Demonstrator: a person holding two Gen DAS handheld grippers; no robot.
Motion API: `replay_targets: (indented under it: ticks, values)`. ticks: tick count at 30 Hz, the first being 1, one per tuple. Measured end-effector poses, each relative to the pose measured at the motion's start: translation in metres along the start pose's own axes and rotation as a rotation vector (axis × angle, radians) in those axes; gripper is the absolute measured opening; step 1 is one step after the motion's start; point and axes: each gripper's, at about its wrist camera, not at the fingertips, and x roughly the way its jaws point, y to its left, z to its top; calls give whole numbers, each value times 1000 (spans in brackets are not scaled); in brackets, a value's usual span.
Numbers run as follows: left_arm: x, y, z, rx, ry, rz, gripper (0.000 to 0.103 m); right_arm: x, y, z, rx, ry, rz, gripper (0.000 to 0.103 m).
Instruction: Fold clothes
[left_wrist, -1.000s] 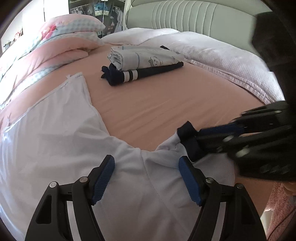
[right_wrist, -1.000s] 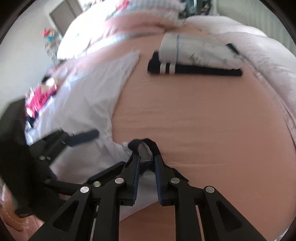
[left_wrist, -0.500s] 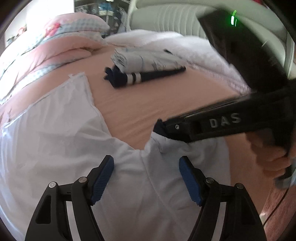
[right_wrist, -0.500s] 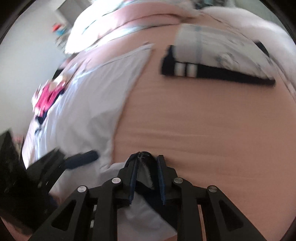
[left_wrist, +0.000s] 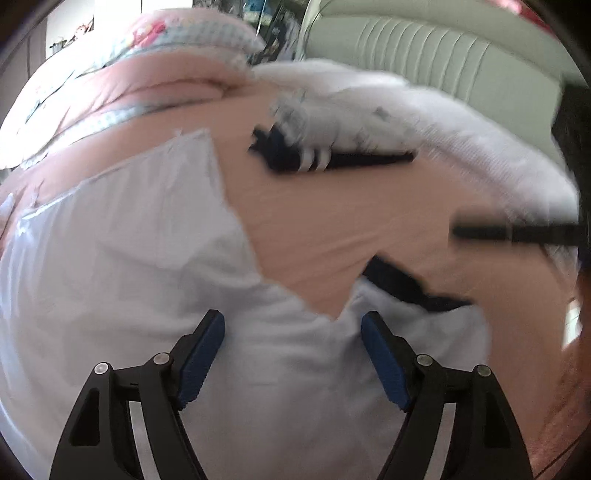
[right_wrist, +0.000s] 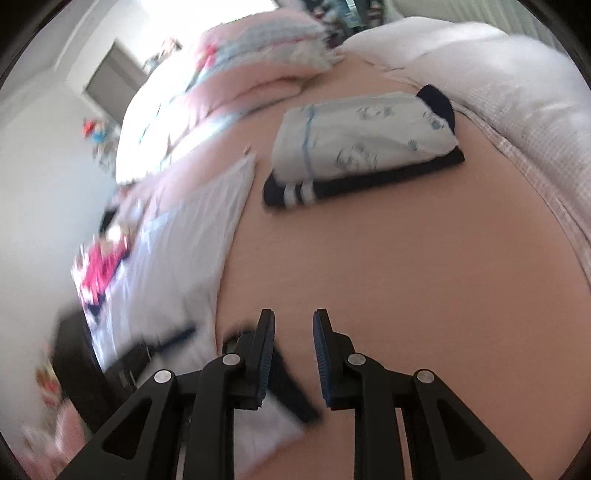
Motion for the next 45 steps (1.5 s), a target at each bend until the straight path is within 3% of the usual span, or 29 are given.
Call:
replay_targets:
  ticks: [1, 3, 5, 8, 11, 14, 18, 22, 27, 35, 39, 45]
  values:
    - [-4, -3, 2, 3, -18, -21, 75, -6, 2, -4, -16, -3, -10, 21]
    - [6, -16, 5, 39, 21, -39, 75, -15, 7, -19, -47, 6, -23, 21]
    - [25, -22, 8, 73, 71, -2, 75, -11, 11, -31, -87, 32, -65, 21]
    - [36, -19, 16, 61, 77, 21, 76, 4, 0, -39, -104, 68, -241, 15]
    - [16, -10, 24, -22, 45, 4, 76, -12, -15, -39, -4, 7, -280, 21]
    - [-16, 1, 10, -35, -2, -1, 76, -30, -17, -47, 79, -64, -314, 22]
    - [-30, 11, -28, 21, 46, 62, 76, -35, 19, -59, 17, -109, -172, 22]
    - [-41, 25, -63, 0, 97, 89, 76, -16, 59, -78, -77, -56, -97, 22]
    - [-61, 25, -94, -10, 100, 101, 77, 16, 69, -112, -108, 95, -223, 22]
    - [-94, 17, -128, 29, 106, 96, 76, -10, 89, -147, -209, -12, -364, 23]
    - [-119, 42, -125, -6, 35, 88, 76, -23, 114, -138, -171, -126, -232, 23]
    - [-133, 138, -132, -273, 73, 219, 76, 11, 148, -133, -106, -66, -151, 27]
